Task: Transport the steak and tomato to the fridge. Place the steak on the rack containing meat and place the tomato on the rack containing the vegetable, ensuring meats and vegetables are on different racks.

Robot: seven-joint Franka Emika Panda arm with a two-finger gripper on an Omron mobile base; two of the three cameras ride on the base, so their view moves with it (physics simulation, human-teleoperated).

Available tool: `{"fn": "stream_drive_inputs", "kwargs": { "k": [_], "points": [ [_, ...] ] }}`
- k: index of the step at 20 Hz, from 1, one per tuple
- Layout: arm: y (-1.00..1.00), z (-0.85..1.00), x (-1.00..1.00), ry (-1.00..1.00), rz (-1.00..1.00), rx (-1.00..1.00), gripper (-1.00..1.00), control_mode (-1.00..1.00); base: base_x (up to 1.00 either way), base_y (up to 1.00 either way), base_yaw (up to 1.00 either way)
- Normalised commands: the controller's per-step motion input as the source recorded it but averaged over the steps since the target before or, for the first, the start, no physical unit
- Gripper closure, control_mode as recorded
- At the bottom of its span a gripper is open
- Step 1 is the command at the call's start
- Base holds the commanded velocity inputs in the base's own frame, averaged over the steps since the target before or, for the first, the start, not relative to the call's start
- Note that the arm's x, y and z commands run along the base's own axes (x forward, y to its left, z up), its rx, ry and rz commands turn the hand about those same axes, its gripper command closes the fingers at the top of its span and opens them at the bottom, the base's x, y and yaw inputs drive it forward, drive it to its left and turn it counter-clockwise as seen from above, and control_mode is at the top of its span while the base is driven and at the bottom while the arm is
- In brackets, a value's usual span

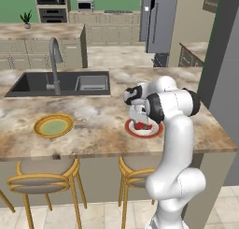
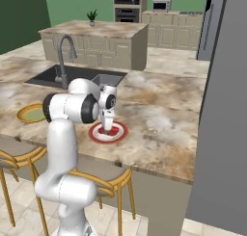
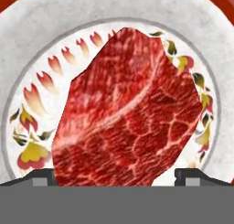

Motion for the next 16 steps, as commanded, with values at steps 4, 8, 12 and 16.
{"fn": "stream_drive_inputs", "kwargs": {
  "k": [4, 8, 12, 16],
  "points": [
    [0.02, -0.74, -0.96, -0.22, -0.23, 0.01, -1.0, -1.0, 0.0, 0.0, 0.0],
    [0.2, -0.68, -0.75, -0.27, -0.25, 0.0, -1.0, -1.0, 0.0, 0.0, 0.0],
    [0.24, -0.68, -0.23, -0.13, -0.23, 0.0, 1.0, -1.0, 0.0, 0.0, 0.0],
    [0.13, -0.63, -0.07, -0.05, -0.22, 0.0, 1.0, -1.0, 0.0, 0.0, 0.0]
  ]
}}
